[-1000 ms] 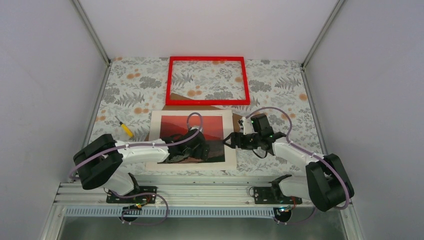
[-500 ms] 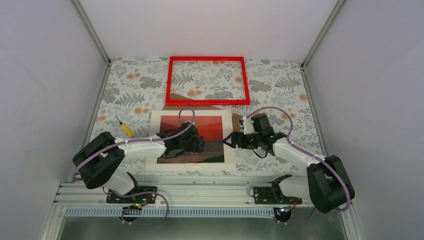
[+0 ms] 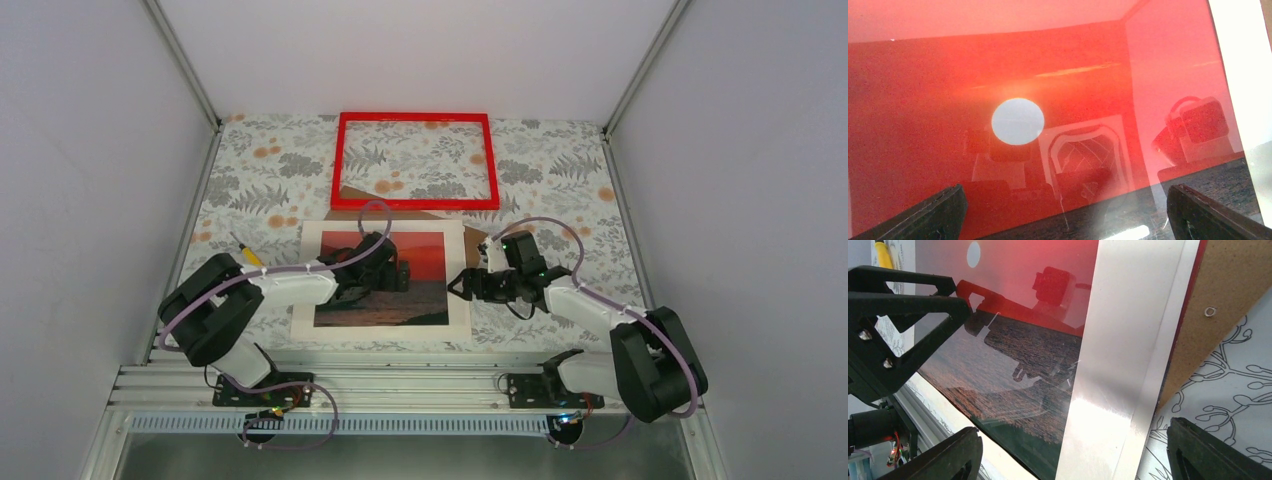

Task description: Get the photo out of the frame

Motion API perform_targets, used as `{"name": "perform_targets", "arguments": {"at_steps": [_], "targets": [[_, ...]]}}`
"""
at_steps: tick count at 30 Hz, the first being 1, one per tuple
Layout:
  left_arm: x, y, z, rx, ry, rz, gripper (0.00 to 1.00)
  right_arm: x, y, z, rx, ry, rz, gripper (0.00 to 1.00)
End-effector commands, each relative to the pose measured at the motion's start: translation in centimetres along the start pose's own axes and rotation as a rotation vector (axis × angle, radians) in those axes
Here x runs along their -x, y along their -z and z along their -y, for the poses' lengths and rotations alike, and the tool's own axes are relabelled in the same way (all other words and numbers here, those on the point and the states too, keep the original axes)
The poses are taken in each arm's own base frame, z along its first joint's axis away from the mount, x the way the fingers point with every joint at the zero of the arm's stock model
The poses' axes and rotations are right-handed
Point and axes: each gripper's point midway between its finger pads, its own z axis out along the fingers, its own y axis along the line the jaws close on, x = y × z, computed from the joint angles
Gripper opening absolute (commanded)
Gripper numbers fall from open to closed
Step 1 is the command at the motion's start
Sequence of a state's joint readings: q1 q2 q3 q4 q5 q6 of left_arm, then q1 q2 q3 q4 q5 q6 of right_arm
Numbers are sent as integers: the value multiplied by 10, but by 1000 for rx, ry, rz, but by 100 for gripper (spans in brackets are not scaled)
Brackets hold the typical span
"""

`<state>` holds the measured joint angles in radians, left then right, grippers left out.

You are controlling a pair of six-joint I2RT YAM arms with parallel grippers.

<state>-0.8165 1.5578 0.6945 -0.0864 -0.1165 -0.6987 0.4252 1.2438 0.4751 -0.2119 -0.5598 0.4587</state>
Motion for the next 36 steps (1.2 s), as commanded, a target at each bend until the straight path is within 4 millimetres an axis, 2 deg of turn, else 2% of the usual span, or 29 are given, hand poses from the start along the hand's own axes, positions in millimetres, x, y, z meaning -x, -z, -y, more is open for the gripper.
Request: {"name": "perform_targets", "arguments": {"at_steps": [1, 9, 12, 17, 22, 28, 36], "targets": [[-21, -6, -21, 63, 2, -86, 100, -15, -1, 2, 3, -5, -42, 83], [-14, 32, -12, 45, -13, -38, 100, -37, 7, 4, 0, -73, -76, 83], [-19, 39, -19, 49, 11, -32, 100, -44, 8, 4, -1, -91, -86, 83], [-30, 35, -34, 86, 38, -65, 100, -50, 4, -1, 27, -87, -110, 83], [-44, 25, -37, 81, 42, -103, 100, -54, 0, -3, 42, -87, -126, 83], [-48, 21, -35, 70, 41, -118, 100, -55, -2, -11, 77, -80, -138, 82], [-48, 19, -34, 66, 37, -121, 100, -45, 5, -25, 111, -61, -111, 81]]}}
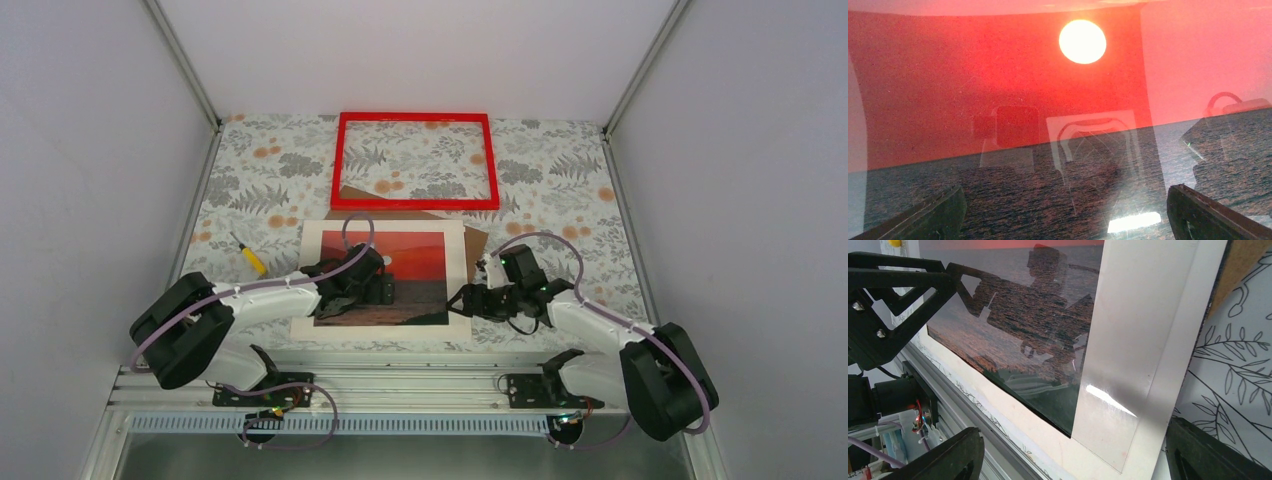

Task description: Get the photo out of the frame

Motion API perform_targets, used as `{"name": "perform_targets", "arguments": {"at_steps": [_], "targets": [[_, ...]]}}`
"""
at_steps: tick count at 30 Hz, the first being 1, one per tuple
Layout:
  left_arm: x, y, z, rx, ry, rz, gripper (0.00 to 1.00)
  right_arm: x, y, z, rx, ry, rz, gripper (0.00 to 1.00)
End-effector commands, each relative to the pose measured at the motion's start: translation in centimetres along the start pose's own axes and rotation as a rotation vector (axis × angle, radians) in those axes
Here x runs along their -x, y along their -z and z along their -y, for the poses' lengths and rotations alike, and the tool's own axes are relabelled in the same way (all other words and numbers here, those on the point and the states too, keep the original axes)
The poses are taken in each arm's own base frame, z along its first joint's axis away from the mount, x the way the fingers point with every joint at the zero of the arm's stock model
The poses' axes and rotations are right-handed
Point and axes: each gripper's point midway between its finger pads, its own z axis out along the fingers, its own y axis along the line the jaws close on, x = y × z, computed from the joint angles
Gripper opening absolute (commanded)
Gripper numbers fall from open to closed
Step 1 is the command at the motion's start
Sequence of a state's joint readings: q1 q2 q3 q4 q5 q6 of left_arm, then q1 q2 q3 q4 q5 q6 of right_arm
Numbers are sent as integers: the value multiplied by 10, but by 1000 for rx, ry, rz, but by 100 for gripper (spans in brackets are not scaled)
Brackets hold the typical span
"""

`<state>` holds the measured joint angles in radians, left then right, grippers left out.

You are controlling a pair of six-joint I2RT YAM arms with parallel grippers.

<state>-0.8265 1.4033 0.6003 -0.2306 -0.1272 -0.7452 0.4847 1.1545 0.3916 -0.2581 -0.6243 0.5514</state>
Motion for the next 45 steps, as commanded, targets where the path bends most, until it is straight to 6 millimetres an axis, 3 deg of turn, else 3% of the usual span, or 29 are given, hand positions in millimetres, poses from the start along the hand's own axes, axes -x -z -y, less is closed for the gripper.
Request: {"name": "perform_targets", "arguments": {"at_steps": [1, 17, 25, 32, 34, 38, 45], "targets": [[-18, -9, -7, 10, 7, -64, 100, -2, 3, -16, 56, 16, -13, 81], [-17, -10, -6, 2, 7, -57, 100, 5, 13, -29, 71, 45, 14, 81], [-15, -13, 8, -56, 11, -67, 100, 22, 8, -26, 51, 48, 67, 79], [-2, -14, 42, -162, -13, -63, 100, 46, 16, -25, 14, 72, 131, 78], [3, -10, 42, -160, -3, -48, 100, 52, 19, -20, -27, 69, 147, 78], [16, 0, 3, -36, 67, -5, 100, 59, 23, 4, -177, 69, 177, 80], [19, 22, -92, 235, 213, 34, 100, 60, 21, 10, -201, 103, 172, 86]]}}
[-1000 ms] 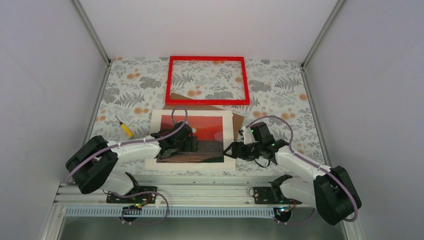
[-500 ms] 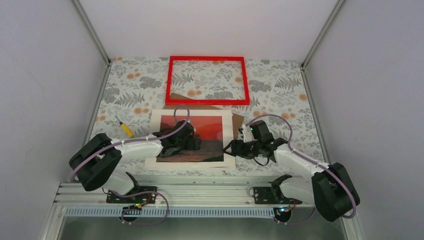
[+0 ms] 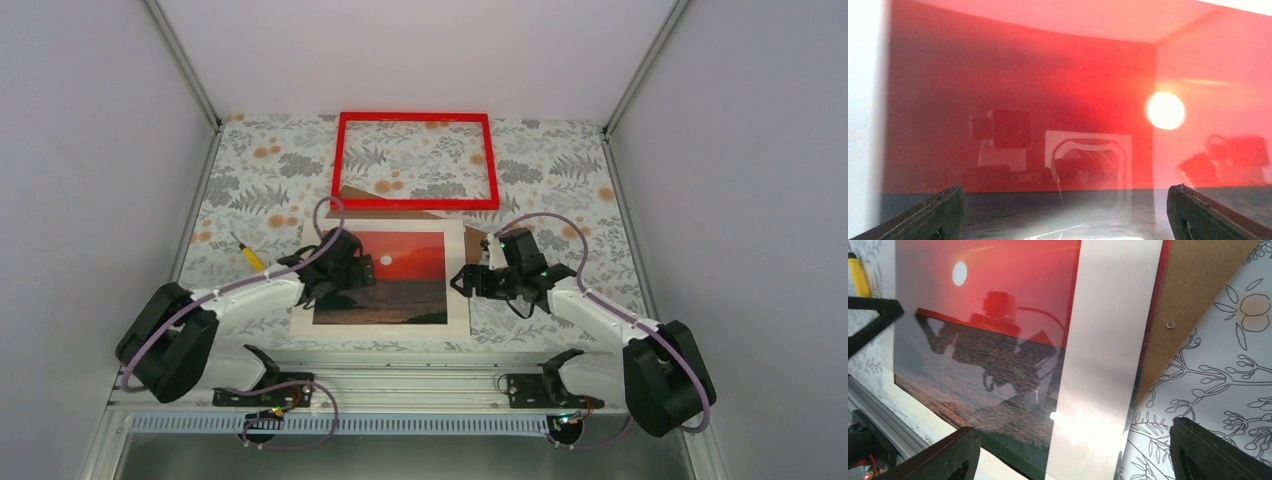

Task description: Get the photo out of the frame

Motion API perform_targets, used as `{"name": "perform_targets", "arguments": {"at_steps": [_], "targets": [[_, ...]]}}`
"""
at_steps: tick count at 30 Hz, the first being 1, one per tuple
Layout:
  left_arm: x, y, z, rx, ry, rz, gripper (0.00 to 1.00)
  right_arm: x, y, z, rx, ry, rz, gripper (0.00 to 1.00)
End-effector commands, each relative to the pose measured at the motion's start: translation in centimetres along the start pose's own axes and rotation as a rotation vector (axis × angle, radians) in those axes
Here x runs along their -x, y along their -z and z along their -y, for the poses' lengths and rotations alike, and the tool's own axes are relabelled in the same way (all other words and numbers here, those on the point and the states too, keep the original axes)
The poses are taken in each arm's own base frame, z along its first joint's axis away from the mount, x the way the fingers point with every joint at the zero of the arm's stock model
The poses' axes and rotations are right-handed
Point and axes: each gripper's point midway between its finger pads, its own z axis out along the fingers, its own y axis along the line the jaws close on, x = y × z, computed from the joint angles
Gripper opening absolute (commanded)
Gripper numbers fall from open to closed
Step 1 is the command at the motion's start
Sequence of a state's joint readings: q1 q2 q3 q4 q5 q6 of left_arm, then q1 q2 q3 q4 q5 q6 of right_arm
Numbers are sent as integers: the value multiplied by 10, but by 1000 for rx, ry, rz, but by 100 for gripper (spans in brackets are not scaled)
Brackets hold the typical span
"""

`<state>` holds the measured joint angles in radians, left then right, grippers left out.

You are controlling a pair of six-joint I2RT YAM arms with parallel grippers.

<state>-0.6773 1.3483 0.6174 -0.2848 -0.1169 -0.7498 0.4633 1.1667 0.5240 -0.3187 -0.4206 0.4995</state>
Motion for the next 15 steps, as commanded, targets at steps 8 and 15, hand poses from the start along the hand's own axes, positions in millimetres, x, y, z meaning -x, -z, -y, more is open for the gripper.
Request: {"name": "perform_targets", "arguments": {"at_steps": [8, 15], "targets": [[-9, 11, -130, 323, 264, 0, 100, 7, -4, 5, -41, 72, 5, 100], [-29, 11, -144, 358, 316, -46, 100, 7, -5, 3, -28, 79, 6, 100]]}}
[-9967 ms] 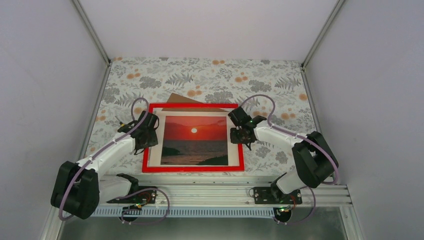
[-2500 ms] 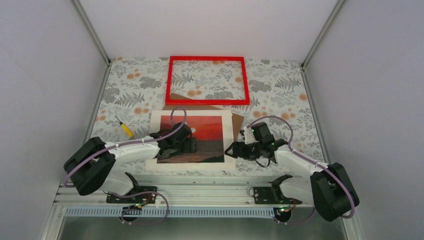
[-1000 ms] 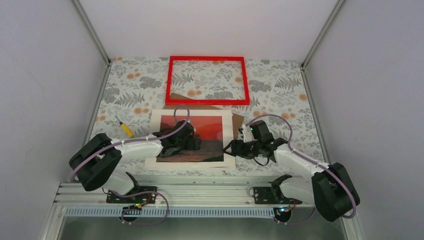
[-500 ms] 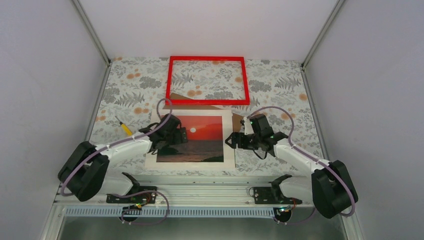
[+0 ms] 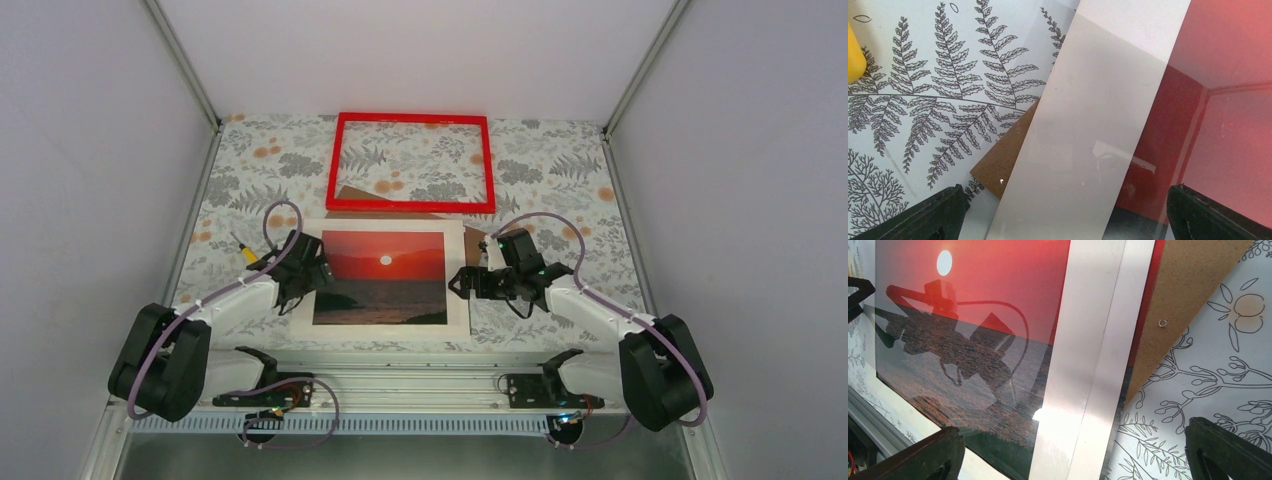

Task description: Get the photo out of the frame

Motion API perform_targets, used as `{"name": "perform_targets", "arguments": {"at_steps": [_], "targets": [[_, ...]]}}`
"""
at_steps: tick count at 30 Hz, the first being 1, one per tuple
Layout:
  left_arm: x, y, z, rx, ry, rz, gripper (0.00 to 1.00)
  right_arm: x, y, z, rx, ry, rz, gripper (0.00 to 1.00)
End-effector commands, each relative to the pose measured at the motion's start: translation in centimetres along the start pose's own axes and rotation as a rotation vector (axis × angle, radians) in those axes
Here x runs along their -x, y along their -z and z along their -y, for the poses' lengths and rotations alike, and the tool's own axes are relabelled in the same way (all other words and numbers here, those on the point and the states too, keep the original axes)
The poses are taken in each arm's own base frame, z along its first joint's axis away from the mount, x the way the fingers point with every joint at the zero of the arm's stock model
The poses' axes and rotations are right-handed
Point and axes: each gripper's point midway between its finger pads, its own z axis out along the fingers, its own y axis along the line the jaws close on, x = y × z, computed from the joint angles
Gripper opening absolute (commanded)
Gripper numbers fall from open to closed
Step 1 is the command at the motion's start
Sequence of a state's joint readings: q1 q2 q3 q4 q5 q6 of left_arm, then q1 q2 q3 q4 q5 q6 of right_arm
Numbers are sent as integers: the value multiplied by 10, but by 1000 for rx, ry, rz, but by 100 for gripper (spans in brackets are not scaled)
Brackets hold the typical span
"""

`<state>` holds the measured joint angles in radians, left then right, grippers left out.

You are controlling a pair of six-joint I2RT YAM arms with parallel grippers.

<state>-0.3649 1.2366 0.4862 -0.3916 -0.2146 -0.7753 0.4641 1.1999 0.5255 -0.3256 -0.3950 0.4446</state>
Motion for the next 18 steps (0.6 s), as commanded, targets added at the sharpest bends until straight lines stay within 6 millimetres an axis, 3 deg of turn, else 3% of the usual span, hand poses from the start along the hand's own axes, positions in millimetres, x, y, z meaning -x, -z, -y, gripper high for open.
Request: {"name": "perform_targets", "arguments": {"at_steps": [1, 5, 15, 18], "targets": [[-31, -6, -25, 67, 22, -100, 100, 11, 1, -7, 12, 39, 28, 100], [-39, -4, -13, -6, 13, -139, 100, 12, 0, -7, 14, 40, 29, 100], [-40, 27, 62, -224, -75, -150, 100, 11, -2, -7, 18, 35, 24, 100], [-37, 34, 72, -220, -102, -135, 100, 12, 0, -8, 16, 36, 28, 100]]}}
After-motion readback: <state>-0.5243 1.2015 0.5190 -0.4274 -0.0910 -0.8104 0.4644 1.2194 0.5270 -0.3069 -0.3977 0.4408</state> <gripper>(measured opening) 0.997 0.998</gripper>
